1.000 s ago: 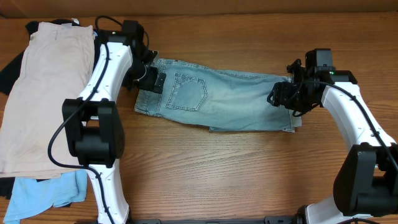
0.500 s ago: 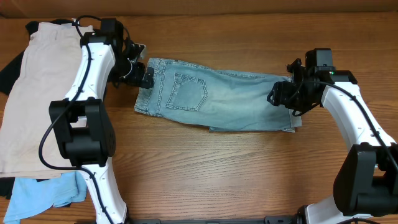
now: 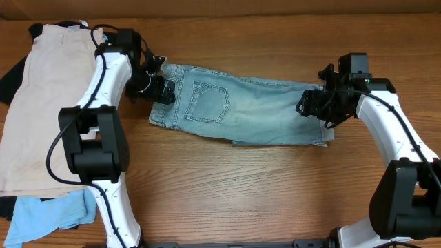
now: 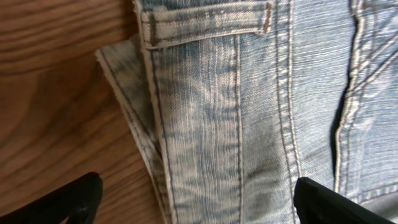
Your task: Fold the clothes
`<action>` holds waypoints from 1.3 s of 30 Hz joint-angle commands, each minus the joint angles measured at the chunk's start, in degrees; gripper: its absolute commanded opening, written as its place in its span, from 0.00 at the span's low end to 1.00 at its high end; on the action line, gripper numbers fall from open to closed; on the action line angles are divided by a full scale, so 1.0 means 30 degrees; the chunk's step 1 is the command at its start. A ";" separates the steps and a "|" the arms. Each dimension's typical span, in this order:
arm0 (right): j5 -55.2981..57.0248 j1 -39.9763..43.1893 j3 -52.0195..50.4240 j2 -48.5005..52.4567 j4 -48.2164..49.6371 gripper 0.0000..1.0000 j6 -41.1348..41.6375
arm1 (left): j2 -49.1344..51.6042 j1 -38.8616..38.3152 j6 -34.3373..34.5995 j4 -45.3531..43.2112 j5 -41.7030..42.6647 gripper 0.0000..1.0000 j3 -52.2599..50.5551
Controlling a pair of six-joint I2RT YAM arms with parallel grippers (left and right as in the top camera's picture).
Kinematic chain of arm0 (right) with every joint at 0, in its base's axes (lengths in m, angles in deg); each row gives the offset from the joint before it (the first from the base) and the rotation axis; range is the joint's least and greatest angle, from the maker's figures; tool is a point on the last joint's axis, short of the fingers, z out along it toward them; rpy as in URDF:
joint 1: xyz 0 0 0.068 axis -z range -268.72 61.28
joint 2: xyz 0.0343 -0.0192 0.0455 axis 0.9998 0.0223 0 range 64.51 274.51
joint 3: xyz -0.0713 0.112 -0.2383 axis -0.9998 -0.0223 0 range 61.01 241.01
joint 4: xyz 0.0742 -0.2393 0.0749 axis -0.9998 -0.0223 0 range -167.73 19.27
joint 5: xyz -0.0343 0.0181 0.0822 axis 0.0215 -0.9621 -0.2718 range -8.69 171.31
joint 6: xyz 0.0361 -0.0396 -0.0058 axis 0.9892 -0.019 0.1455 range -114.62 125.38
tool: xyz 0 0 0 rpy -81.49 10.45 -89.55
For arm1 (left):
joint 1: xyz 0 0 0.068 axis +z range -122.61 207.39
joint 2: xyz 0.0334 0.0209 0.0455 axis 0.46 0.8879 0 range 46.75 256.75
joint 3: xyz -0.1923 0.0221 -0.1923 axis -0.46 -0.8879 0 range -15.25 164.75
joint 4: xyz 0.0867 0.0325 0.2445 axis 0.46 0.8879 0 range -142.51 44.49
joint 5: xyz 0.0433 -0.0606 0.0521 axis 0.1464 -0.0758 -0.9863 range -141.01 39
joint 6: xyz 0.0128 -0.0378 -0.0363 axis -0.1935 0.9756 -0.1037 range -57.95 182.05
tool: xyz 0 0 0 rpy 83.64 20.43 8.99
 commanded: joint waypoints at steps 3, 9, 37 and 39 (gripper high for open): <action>0.0182 0.0036 -0.0066 -0.0044 0.0240 0.71 -0.0080 | 0.1392 -0.0109 -0.0379 -0.0073 0.1421 0.92 -0.0146; 0.0182 0.0036 -0.0066 -0.0044 0.0736 0.72 -0.0073 | 0.1902 -0.0124 -0.0393 -0.0029 0.2892 0.74 -0.0197; -0.0925 -0.0291 -0.3840 0.1064 0.5136 0.04 0.2353 | 0.0233 -0.0306 -0.0328 1.2174 0.2222 0.04 1.3930; -0.1239 -0.0291 -0.4328 0.1071 0.5566 0.04 0.2470 | 0.0233 -0.0430 -0.0328 1.2174 0.2273 0.04 1.4302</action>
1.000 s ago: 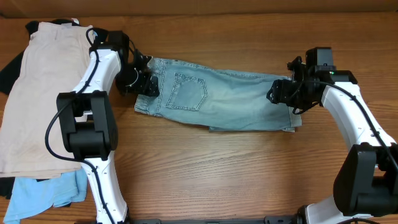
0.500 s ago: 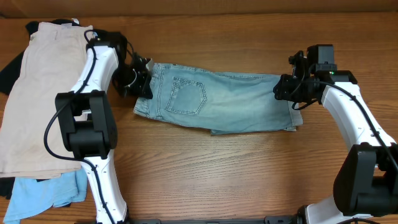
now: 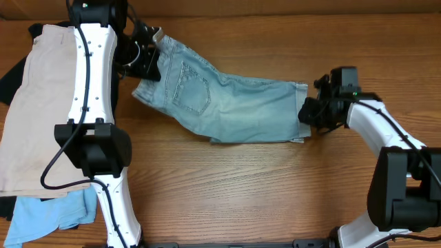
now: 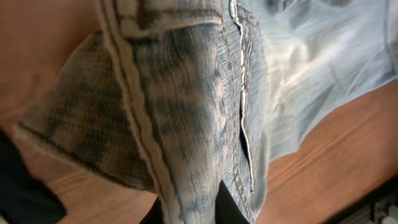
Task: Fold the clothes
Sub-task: 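Fold the left half of the shorts over toward the right gripper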
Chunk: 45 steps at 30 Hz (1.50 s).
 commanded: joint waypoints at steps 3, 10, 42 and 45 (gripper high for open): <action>-0.1093 -0.0335 -0.1661 0.0080 0.1202 0.04 0.0612 | -0.0860 -0.0794 -0.0219 0.0029 0.0204 0.04 0.1683; -0.1086 -0.0852 -0.3257 0.0124 0.2652 0.04 0.1821 | -0.0860 -0.2878 0.1362 -0.0219 0.0211 0.04 0.1683; -0.2069 -0.0357 -0.2259 -0.0503 0.2106 0.15 0.2368 | -0.0816 -1.2240 0.7861 -0.7431 -0.1632 1.00 -0.0284; -0.2310 0.0568 -0.0605 -0.1880 0.0539 0.27 0.2361 | -0.0816 -1.2276 0.7868 -0.7686 -0.1836 1.00 -0.0860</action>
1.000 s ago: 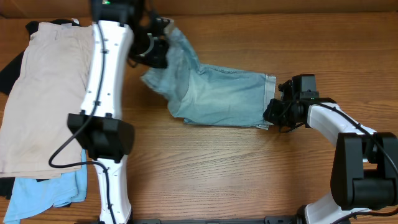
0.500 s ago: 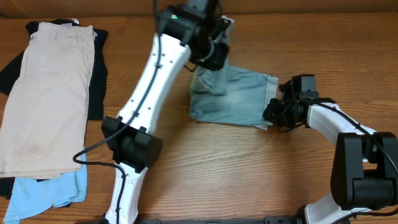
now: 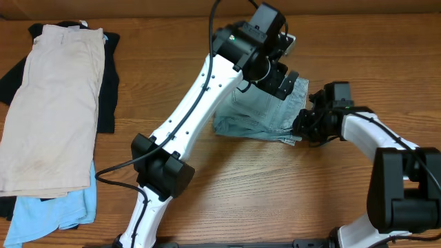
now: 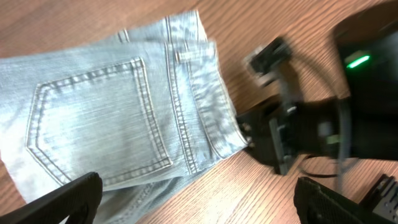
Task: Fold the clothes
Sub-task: 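Fold the left half of the shorts over toward the right gripper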
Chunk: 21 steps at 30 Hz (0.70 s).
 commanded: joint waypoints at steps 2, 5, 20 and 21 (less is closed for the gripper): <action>-0.0495 0.1719 0.3366 -0.2980 -0.2229 0.45 -0.0153 | -0.0597 0.0015 0.0124 0.0000 -0.0743 1.00 -0.0685; -0.0495 0.2506 0.5129 -0.4073 -0.3555 0.62 -0.0160 | -0.0597 0.0219 0.0109 0.0189 -0.1545 1.00 -0.0685; 0.0007 0.1173 0.5115 -0.0459 -0.4626 0.97 -0.0568 | -0.0605 0.5843 0.0138 0.2273 -0.4029 1.00 -0.0685; 0.0007 0.1049 0.5115 -0.0022 -0.4634 0.97 -0.0568 | -0.0605 0.6331 0.0153 0.2375 -0.4014 1.00 -0.0685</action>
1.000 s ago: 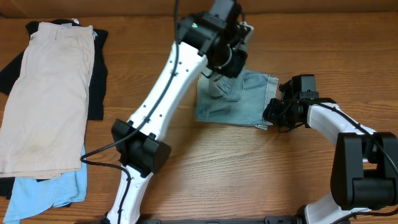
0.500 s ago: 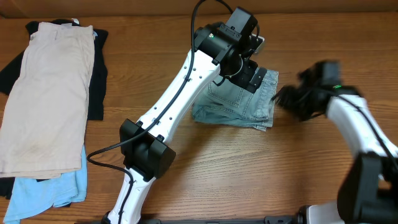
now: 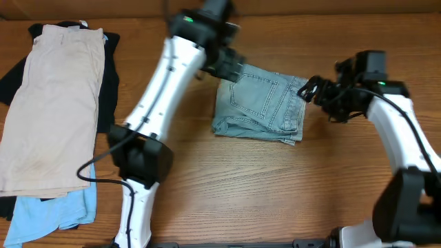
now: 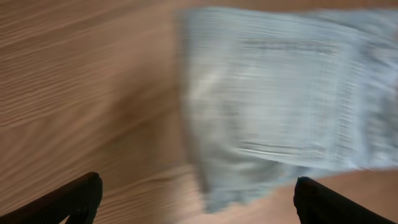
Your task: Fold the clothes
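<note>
The light blue jeans (image 3: 260, 103) lie folded in half at the table's middle, back pocket up. My left gripper (image 3: 231, 67) hovers over their back left corner. In the blurred left wrist view it (image 4: 196, 208) stands open, its fingertips (image 4: 74, 199) wide apart with nothing between them, and the jeans (image 4: 280, 99) are below and to the right. My right gripper (image 3: 311, 89) is at the jeans' back right edge. Whether its jaws are open or touching the cloth does not show.
At the table's left side lies a pile of clothes: beige trousers (image 3: 55, 103) on a black garment (image 3: 107, 96), with a light blue garment (image 3: 41, 213) at the front. The left arm (image 3: 158, 96) slants across the table's left half.
My left gripper, still open, has gone from over the jeans' right end to their back left corner. My right gripper has moved from the front right corner to the back right edge.
The jeans first lay stretched out, my open left gripper at the waist and my right at the leg hems. Then the left was shut on the waistband and lifting it. Later the waist lay over the hems with the left open. Now the jeans lie halved.
</note>
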`<action>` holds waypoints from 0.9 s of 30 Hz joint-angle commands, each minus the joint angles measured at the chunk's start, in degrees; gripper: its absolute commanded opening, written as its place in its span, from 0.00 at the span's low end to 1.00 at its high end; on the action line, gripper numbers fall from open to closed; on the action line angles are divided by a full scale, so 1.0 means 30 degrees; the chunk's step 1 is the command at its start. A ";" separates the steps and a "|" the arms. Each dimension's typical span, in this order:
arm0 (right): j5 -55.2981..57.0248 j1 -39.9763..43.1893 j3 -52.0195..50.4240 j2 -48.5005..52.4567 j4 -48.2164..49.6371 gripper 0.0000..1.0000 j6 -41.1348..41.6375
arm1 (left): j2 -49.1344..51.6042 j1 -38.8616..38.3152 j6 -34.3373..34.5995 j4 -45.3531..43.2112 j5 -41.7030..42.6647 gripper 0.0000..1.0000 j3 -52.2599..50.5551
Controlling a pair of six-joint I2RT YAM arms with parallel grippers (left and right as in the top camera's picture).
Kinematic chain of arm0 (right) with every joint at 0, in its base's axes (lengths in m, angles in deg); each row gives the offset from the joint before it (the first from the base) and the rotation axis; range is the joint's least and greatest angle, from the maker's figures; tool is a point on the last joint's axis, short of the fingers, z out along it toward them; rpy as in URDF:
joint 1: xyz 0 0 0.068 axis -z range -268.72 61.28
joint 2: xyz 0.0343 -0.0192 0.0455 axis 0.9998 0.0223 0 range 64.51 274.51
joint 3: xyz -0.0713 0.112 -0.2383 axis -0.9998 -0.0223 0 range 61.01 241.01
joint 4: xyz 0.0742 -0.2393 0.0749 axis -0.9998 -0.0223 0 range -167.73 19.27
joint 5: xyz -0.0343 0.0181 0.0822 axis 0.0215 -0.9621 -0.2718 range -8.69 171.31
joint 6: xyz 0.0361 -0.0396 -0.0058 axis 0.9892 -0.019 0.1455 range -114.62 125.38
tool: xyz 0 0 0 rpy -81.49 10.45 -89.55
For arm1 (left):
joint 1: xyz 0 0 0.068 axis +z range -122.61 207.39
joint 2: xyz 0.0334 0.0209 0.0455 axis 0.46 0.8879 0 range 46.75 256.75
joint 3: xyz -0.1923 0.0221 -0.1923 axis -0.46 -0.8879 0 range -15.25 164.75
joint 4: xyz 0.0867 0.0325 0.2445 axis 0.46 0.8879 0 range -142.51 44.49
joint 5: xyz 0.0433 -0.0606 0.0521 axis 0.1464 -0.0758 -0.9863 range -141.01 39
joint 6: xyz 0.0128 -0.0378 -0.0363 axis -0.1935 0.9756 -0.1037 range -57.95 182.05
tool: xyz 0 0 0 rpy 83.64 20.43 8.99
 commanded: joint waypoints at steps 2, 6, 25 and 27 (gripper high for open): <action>0.0102 -0.0554 -0.0168 0.1661 0.0029 0.96 -0.0036 | -0.0605 0.2200 0.0197 0.0408 -0.0444 1.00 -0.0073; 0.0321 -0.1020 -0.0168 0.2885 0.0168 0.91 0.0036 | -0.0605 0.3359 0.0204 0.0721 -0.0313 1.00 -0.0073; -0.1610 -0.1523 -0.0131 0.6521 0.3774 0.24 0.0954 | -0.0605 0.3781 0.0189 0.0838 -0.0408 1.00 -0.0073; -0.3468 -0.1421 -0.0124 0.6521 0.4779 0.16 0.1086 | -0.0597 0.3781 0.0197 0.0831 -0.0401 1.00 -0.0073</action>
